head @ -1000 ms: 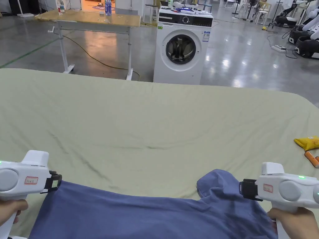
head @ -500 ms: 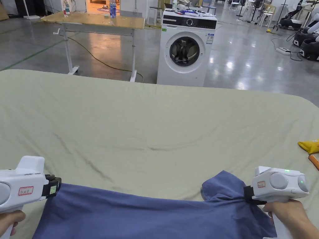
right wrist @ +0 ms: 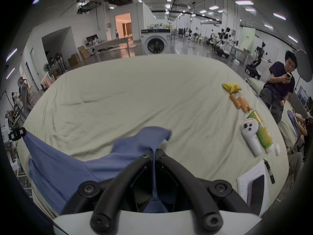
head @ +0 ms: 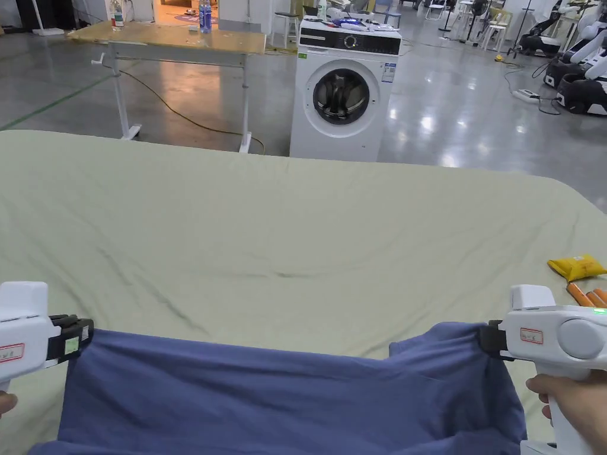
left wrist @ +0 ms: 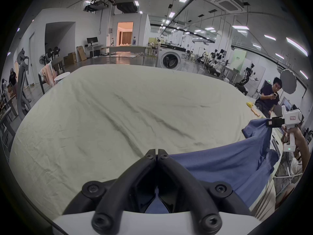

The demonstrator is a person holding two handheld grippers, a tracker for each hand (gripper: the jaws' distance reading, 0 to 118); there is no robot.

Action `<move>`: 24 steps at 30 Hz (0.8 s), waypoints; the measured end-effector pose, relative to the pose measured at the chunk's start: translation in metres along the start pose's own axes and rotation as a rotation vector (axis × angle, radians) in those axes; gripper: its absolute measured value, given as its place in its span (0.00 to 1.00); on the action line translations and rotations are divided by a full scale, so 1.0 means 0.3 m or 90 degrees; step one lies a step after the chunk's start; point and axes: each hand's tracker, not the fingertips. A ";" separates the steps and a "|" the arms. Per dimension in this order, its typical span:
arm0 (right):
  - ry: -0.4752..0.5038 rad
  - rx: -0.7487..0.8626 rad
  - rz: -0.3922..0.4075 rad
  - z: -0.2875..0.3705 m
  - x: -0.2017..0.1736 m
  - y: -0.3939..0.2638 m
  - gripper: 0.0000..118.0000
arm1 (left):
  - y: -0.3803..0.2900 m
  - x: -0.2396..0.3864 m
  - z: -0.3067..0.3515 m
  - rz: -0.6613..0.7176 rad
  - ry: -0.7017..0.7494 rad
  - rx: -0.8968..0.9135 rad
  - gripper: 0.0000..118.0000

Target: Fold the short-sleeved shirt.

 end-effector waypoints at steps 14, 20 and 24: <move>-0.005 0.045 0.049 0.436 -0.058 -0.259 0.00 | -0.208 -0.047 0.275 0.020 -0.023 0.053 0.00; -0.015 -0.031 0.043 0.433 -0.021 -0.451 0.00 | -0.376 -0.061 0.305 0.005 -0.018 -0.025 0.00; -0.022 -0.089 0.038 0.387 -0.014 -0.575 0.00 | -0.480 -0.078 0.284 0.015 -0.017 -0.053 0.00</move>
